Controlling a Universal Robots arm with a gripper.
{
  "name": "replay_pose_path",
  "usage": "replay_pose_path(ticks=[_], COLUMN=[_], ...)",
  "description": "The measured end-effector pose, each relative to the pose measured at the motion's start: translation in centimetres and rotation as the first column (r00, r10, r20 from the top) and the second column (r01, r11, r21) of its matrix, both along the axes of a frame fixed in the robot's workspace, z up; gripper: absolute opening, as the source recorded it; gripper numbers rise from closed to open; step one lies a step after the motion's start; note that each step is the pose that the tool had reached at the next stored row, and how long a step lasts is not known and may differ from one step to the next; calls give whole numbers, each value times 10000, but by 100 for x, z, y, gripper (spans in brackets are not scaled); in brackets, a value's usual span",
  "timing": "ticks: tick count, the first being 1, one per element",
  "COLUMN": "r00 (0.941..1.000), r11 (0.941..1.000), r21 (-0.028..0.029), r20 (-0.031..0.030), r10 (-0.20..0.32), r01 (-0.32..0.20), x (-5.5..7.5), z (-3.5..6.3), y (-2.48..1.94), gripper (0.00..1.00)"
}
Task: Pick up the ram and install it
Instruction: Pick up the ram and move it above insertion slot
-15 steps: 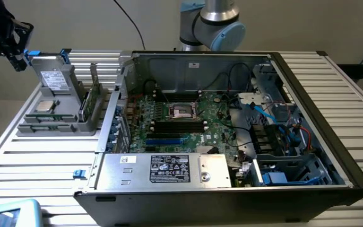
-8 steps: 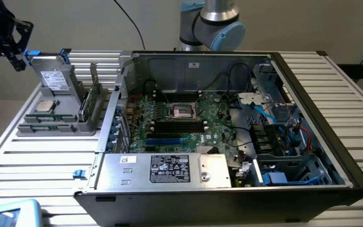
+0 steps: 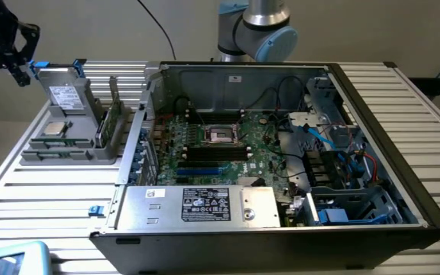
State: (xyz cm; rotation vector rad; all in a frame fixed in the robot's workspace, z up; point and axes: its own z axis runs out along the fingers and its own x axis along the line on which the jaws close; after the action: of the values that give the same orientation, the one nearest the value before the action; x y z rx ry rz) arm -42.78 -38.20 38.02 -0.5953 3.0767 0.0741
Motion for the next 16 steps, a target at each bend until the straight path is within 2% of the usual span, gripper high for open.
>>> replay_pose_path(ticks=[4,8,12,16], r00=[9973,9893,9761,9576], r11=[9973,9893,9761,9576], r21=[0,0,0,0], r20=[1,1,1,0], r10=[735,1456,2174,2880], r01=[-735,-1456,-2174,-2880], x=[0,0,0,0], z=[-1,-3,-4,-5], y=[0,0,0,0], gripper=[11,11,11,11])
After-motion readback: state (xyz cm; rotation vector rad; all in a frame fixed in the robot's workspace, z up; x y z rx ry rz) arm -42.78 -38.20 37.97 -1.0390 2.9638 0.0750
